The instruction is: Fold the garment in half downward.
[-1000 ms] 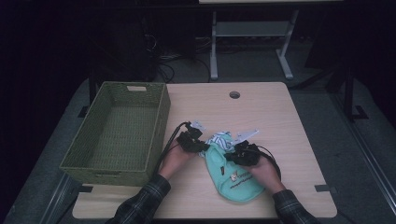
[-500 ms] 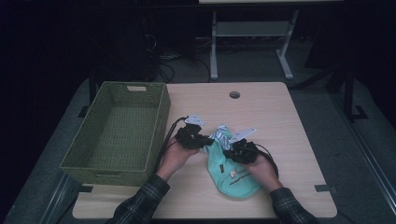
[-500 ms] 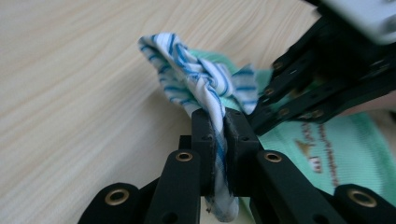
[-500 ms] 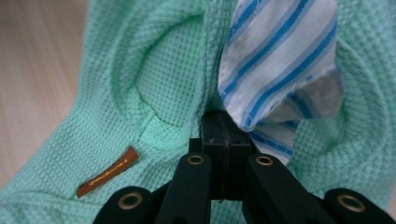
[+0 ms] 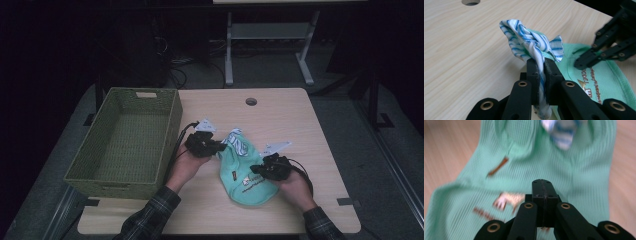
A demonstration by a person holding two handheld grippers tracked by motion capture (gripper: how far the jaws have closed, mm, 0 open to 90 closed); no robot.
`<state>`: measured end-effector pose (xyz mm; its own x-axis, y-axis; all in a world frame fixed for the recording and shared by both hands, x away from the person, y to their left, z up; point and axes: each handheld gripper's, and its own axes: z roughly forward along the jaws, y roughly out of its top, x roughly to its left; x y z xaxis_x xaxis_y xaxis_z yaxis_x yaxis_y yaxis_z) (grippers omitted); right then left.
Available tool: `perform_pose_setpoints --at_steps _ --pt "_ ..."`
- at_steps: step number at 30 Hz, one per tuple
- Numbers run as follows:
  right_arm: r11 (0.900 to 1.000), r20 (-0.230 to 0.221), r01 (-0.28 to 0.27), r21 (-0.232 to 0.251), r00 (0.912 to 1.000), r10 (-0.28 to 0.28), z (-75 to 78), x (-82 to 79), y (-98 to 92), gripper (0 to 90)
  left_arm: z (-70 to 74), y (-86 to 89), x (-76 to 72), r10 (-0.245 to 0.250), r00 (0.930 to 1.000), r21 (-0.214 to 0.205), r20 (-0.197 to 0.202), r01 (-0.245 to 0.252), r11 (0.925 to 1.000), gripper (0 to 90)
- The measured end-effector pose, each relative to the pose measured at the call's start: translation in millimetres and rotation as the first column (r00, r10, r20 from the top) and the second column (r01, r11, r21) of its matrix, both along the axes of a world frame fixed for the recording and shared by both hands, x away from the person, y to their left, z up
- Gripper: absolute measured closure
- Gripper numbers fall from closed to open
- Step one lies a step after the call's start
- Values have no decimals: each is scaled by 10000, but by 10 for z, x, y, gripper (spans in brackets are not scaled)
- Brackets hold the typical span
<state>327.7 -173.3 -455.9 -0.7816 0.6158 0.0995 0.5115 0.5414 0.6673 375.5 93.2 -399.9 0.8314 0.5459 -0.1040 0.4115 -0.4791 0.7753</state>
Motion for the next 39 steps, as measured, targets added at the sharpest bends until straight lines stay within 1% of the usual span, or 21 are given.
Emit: perform_pose_setpoints --at_steps 2,5,10,13,15,18,19,23,24,25,27,30,32,34,36,37,39 --pt "10000 -49 11 -38 10000 -11 -6 -38 -21 898 5 4 2 47 9999 85 113 -48 10000 835" --pt "9999 -144 -10 -102 9999 9 -33 -45 -23 898 27 15 3 129 9995 247 286 -136 9996 835" --pt "9995 -215 -58 -311 9998 51 -83 3 12 898 65 38 1 248 9984 353 505 -265 9990 835" --pt "9994 -183 -77 -331 9998 71 -83 41 45 898 83 41 -8 281 9979 266 580 -297 9992 835" --pt "9996 -147 -90 -265 9999 86 -90 81 77 898 103 38 -21 171 9979 305 620 -191 9994 835" --pt "9995 -92 -148 -268 9999 146 -93 166 132 898 130 26 -44 4 9968 509 802 -45 9987 834" --pt "9997 -94 -87 -238 9999 85 -95 191 146 898 137 23 -49 -34 9965 488 837 -7 9988 834" --pt "9999 -102 -32 -158 9999 30 -101 283 175 898 159 -13 -80 -288 9966 370 774 260 9990 834" --pt "9999 -89 -70 -155 9999 69 -103 296 173 898 156 -28 -88 -422 9967 259 699 405 9988 834" --pt "10000 -182 41 -83 9998 -42 -104 301 178 898 154 -34 -93 -523 9965 224 653 509 9985 834" --pt "10000 -187 52 -57 9998 -53 -106 304 171 898 148 -59 -107 -767 9952 267 613 752 9968 834" --pt "9998 -114 127 -119 9999 -128 -81 288 128 898 132 -99 -126 -1065 9928 356 554 1047 9939 834" --pt "9998 -69 214 21 9997 -213 -36 268 59 898 124 -121 -142 -1135 9918 351 586 1116 9931 834" --pt "9992 -101 381 149 9992 -379 24 211 -44 898 126 -125 -145 -1195 9906 471 664 1165 9921 834" --pt "9991 -92 391 177 9992 -390 51 149 -121 898 131 -114 -137 -1121 9914 527 674 1087 9927 834" --pt "9991 -135 408 134 9991 -406 62 105 -158 897 127 -108 -130 -1045 9921 458 699 1014 9938 834" --pt "9992 -243 383 126 9990 -379 64 14 -218 898 134 -89 -121 -883 9933 511 743 846 9951 834"
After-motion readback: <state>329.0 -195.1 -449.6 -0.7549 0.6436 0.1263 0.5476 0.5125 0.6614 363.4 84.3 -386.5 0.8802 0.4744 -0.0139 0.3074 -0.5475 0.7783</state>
